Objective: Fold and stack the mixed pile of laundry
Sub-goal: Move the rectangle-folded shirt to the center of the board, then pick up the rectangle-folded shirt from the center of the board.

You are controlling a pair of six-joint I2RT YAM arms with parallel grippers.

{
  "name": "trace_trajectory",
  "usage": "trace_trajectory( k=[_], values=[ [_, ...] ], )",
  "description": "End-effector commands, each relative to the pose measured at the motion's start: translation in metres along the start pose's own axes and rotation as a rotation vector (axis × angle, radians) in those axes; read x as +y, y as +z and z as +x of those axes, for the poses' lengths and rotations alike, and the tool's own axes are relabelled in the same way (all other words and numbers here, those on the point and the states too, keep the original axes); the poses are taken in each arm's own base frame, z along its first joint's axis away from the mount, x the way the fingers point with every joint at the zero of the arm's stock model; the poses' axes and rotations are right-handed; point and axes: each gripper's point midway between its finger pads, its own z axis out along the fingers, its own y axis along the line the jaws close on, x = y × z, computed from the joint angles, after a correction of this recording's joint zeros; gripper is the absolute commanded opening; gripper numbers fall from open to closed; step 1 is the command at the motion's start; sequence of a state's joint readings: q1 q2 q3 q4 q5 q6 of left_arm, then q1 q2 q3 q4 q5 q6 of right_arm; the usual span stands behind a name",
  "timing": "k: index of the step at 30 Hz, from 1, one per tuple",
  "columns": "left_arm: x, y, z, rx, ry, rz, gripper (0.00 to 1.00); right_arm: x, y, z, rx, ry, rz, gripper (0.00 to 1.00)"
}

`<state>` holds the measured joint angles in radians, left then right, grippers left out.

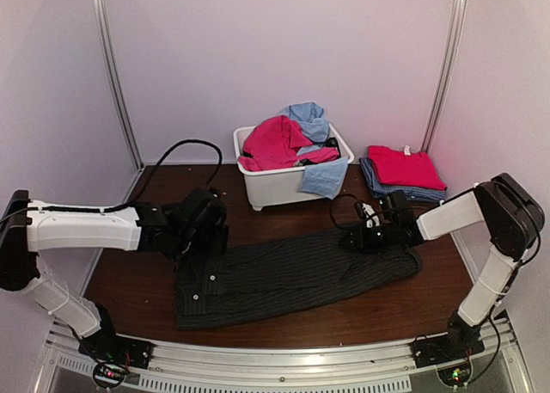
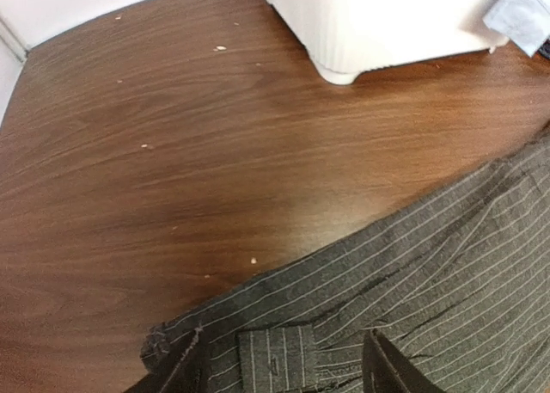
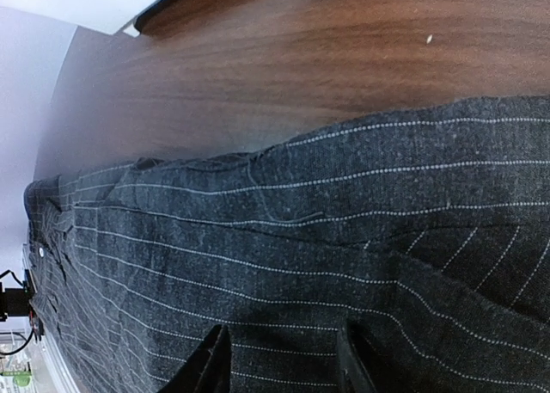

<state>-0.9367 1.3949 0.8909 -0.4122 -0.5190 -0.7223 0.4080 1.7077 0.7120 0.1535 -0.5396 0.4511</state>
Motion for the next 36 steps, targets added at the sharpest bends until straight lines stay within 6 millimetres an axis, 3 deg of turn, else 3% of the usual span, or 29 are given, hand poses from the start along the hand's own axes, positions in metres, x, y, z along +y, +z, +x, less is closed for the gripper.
trace_trajectory(
  k=[1, 10, 12, 14, 18, 21, 24, 30, 33, 36],
  values=[
    [-0.029, 0.033, 0.035, 0.145, 0.149, 0.077, 0.61, -0.052, 0.004, 0.011, 0.047, 0.108, 0.156, 0.43],
    [-0.057, 0.070, 0.106, 0.366, 0.115, 0.201, 0.53, -0.082, -0.005, -0.047, -0.004, 0.039, 0.283, 0.47],
    [-0.067, 0.065, 0.108, 0.379, 0.119, 0.269, 0.52, -0.082, -0.016, -0.057, -0.031, 0.024, 0.289, 0.47],
    [-0.073, 0.054, 0.093, 0.329, 0.112, 0.318, 0.56, -0.071, -0.028, -0.068, -0.064, -0.017, 0.277, 0.49],
    [-0.063, 0.026, 0.042, 0.202, 0.046, 0.370, 0.64, -0.007, -0.052, -0.072, -0.144, -0.145, 0.126, 0.51],
    [-0.035, 0.020, 0.008, 0.136, -0.042, 0.377, 0.64, 0.037, -0.062, -0.061, -0.160, -0.230, 0.056, 0.54],
    [-0.016, 0.027, -0.007, 0.107, -0.060, 0.357, 0.64, 0.069, -0.059, -0.047, -0.137, -0.249, -0.032, 0.55],
    [0.025, 0.048, 0.011, 0.185, -0.171, 0.278, 0.63, 0.128, -0.027, -0.012, -0.014, -0.307, -0.173, 0.56],
    [0.044, 0.048, 0.034, 0.218, -0.275, 0.261, 0.63, 0.169, -0.013, 0.006, 0.034, -0.375, -0.228, 0.56],
    [0.048, 0.043, 0.066, 0.273, -0.359, 0.266, 0.61, 0.214, 0.001, 0.024, 0.076, -0.471, -0.260, 0.57]
  ],
)
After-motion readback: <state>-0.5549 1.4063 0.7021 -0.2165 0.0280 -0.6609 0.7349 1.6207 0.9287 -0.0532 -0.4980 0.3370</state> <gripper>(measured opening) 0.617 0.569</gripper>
